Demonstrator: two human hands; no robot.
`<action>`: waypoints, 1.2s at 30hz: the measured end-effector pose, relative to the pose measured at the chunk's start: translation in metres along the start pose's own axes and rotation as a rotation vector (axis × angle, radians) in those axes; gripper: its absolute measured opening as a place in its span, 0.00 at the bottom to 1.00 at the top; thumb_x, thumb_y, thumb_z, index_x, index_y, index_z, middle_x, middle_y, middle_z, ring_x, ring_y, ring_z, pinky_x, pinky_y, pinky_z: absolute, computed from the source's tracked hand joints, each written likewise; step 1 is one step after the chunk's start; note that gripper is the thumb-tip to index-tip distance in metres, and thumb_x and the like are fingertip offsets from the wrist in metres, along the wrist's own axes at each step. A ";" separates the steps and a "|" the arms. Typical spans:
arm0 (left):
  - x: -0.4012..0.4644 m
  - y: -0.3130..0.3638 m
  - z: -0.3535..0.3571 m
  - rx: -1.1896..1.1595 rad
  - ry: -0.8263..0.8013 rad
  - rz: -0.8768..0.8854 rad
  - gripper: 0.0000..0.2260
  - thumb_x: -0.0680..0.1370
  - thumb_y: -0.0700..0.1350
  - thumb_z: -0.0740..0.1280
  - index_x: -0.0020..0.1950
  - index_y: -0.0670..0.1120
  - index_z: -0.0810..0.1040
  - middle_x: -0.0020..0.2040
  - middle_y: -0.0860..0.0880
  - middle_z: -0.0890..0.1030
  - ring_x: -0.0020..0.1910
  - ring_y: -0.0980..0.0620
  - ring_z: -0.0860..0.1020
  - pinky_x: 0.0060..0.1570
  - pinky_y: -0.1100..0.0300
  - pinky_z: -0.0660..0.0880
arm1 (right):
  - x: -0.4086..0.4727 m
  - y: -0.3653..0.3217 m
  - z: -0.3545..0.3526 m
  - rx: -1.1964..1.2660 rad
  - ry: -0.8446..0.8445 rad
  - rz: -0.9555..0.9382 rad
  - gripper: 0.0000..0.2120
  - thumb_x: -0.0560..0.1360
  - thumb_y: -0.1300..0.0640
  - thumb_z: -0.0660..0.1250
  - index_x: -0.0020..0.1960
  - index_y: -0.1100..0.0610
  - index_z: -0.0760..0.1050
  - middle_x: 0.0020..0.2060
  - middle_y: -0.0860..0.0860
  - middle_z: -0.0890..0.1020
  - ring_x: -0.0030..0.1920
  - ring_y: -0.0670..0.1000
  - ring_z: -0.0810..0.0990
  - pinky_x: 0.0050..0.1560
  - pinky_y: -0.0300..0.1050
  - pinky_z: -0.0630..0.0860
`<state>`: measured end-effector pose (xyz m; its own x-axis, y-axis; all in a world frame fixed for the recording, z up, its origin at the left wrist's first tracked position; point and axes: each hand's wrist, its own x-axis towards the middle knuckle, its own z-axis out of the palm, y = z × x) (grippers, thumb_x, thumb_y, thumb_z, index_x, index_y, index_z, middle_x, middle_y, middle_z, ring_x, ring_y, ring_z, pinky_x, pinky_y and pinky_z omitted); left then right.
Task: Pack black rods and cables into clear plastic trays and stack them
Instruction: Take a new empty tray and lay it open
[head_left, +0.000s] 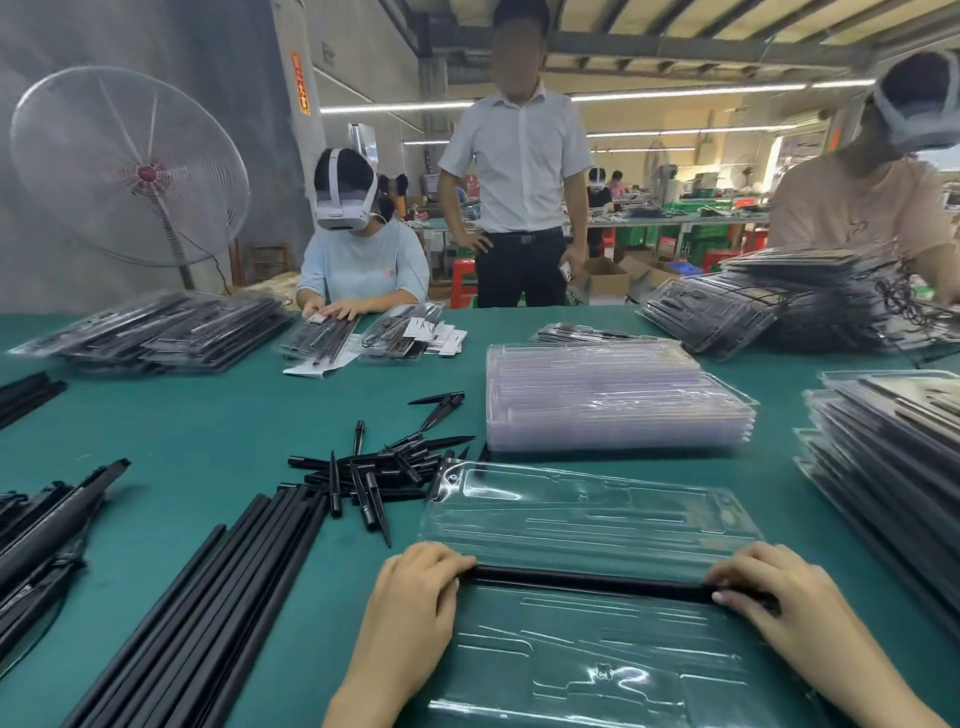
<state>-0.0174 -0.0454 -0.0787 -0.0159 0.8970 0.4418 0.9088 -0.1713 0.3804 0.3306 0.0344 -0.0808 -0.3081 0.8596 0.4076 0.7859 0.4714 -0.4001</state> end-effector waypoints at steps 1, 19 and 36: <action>0.000 0.002 -0.002 0.018 -0.006 -0.006 0.15 0.79 0.39 0.64 0.62 0.52 0.79 0.54 0.59 0.77 0.58 0.60 0.73 0.63 0.68 0.58 | -0.001 0.000 0.000 0.017 0.000 0.000 0.13 0.65 0.62 0.79 0.39 0.44 0.81 0.37 0.37 0.77 0.41 0.40 0.75 0.42 0.43 0.71; 0.004 0.002 0.003 0.065 -0.146 -0.319 0.18 0.82 0.53 0.56 0.72 0.56 0.65 0.67 0.58 0.71 0.67 0.58 0.66 0.67 0.57 0.59 | -0.006 -0.013 -0.005 0.044 -0.080 -0.017 0.08 0.70 0.42 0.67 0.33 0.41 0.75 0.36 0.39 0.75 0.44 0.41 0.74 0.38 0.37 0.72; 0.051 -0.065 -0.005 0.274 0.015 -0.425 0.04 0.81 0.42 0.62 0.50 0.43 0.73 0.50 0.47 0.73 0.47 0.51 0.70 0.40 0.60 0.68 | -0.004 -0.008 -0.001 0.146 -0.095 -0.017 0.03 0.73 0.46 0.66 0.42 0.40 0.78 0.41 0.37 0.77 0.47 0.40 0.75 0.51 0.48 0.74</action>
<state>-0.0790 0.0099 -0.0768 -0.4123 0.8578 0.3070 0.8968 0.3228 0.3026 0.3267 0.0270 -0.0784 -0.3755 0.8629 0.3383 0.6959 0.5036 -0.5120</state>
